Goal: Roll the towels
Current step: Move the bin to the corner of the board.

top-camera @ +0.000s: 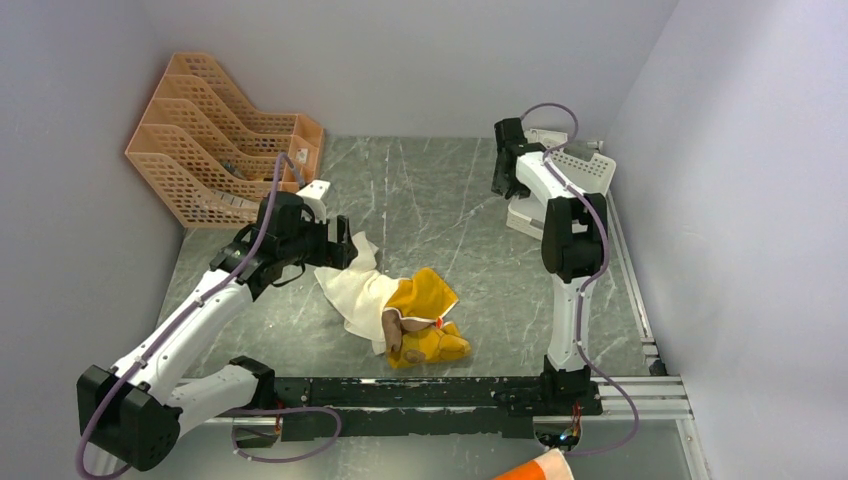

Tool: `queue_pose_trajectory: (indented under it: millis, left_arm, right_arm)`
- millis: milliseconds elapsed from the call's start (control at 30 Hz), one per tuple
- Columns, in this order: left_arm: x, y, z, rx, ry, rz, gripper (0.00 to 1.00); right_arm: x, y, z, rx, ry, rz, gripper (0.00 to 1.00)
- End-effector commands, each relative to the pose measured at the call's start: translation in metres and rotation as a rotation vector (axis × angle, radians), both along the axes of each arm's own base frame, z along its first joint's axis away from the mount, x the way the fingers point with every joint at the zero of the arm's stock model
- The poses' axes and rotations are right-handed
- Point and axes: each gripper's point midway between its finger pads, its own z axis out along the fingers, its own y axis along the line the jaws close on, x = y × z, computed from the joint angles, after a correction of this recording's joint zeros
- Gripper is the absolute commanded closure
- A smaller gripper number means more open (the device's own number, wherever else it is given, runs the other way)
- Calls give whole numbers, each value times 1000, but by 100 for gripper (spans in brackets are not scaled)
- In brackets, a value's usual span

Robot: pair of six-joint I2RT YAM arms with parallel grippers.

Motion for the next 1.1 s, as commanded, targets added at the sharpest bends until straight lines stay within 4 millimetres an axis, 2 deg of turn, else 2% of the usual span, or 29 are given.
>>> queue_pose_trajectory:
  millis: [0,33,133,400,500,600,667,700,767,800,867,933,1000,1067]
  left_arm:
    - [-2,-4,-1,-17,6,-23,4]
    - [-1,-5,-1,-17,6,-23,4]
    - [-2,-5,-4,-14,9,-27,4]
    - [2,-12,-11,-32,27,-42,4]
    - [4,-17,-15,-48,46,-51,4]
    - [6,-21,-17,-50,66,-66,5]
    - [8,-21,-18,-42,67,-65,5]
    - [8,-21,-18,-39,68,-65,5]
    - [10,-21,-18,-38,67,-62,5]
    - [10,-21,-18,-37,68,-61,5]
    - [11,-21,-18,-38,66,-57,5]
    - [11,-20,-18,-36,67,-53,4]
    - [12,-19,-19,-28,70,-45,4]
    - [14,-14,-23,-6,76,-19,4]
  right_arm:
    - [-9,-4,-5,-22,3,8,64]
    - [-10,-4,-6,-32,9,27,72]
    - [-16,-10,-4,-79,23,85,84]
    - [-38,-42,23,-151,21,201,89]
    - [-44,-67,28,-230,68,186,89]
    - [-49,-87,31,-191,83,146,88]
    - [-54,-96,33,-162,69,120,81]
    - [-55,-100,33,-164,52,106,72]
    - [-60,-106,32,-188,48,88,40]
    - [-62,-108,30,-194,54,88,34]
    - [-63,-109,31,-198,55,82,27]
    - [-60,-107,40,-185,33,80,25]
    - [-55,-98,58,-154,-29,84,23]
    - [-51,-82,88,-130,-124,92,22]
